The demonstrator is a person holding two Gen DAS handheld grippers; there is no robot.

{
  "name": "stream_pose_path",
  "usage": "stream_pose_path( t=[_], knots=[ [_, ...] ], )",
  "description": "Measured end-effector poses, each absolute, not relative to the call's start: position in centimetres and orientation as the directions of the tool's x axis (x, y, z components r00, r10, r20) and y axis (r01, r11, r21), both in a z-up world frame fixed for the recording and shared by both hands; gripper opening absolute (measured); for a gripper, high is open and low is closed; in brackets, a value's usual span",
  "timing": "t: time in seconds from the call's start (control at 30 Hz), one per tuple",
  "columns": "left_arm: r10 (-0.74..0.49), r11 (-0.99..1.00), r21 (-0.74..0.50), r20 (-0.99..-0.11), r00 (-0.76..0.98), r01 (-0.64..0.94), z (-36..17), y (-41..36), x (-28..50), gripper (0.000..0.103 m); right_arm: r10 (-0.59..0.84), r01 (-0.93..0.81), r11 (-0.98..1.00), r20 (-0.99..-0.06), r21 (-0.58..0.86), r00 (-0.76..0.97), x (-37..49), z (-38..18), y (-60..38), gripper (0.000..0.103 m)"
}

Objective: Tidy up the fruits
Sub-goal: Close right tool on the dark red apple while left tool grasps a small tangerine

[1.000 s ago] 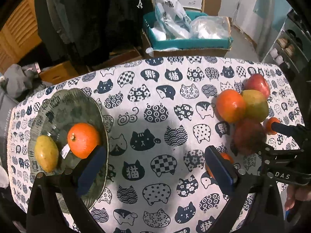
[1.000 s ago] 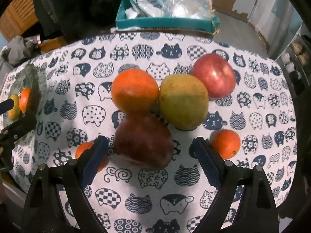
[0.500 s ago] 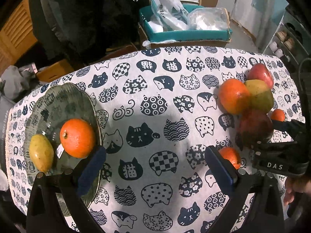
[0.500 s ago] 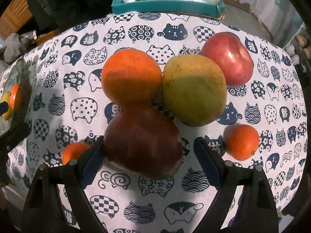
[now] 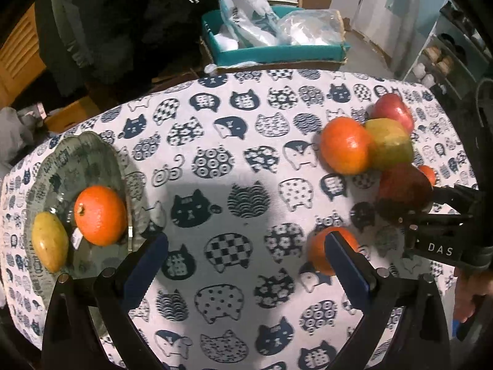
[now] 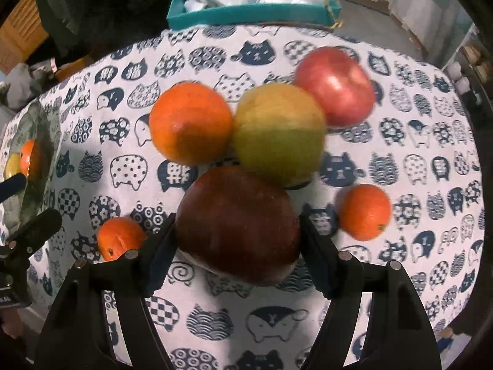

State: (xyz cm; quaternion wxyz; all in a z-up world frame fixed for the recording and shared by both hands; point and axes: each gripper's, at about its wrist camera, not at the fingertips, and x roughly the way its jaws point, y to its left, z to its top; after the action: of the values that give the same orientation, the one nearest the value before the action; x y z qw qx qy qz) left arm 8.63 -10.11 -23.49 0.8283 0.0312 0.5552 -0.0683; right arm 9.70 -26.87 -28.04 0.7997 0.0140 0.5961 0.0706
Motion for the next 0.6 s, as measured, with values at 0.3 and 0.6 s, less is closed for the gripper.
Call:
stream_pose_path(
  t=[0.3, 0.6],
  knots=[
    [-0.115, 0.977, -0.047, -0.936, 0.334, 0.206, -24.7, -13.1, 8.4, 0.102, 0.106, -0.082, 0.993, -0.943, 0.085, 0.314, 8.3, -26.5, -29.0, 0.074],
    [-0.118, 0.971, -0.05, -0.949, 0.292, 0.233, -26.3, -14.9, 8.4, 0.099, 0.118, -0.066, 0.993, -0.943, 0.103, 0.311, 8.1, -26.8, -29.8, 0.074]
  ],
)
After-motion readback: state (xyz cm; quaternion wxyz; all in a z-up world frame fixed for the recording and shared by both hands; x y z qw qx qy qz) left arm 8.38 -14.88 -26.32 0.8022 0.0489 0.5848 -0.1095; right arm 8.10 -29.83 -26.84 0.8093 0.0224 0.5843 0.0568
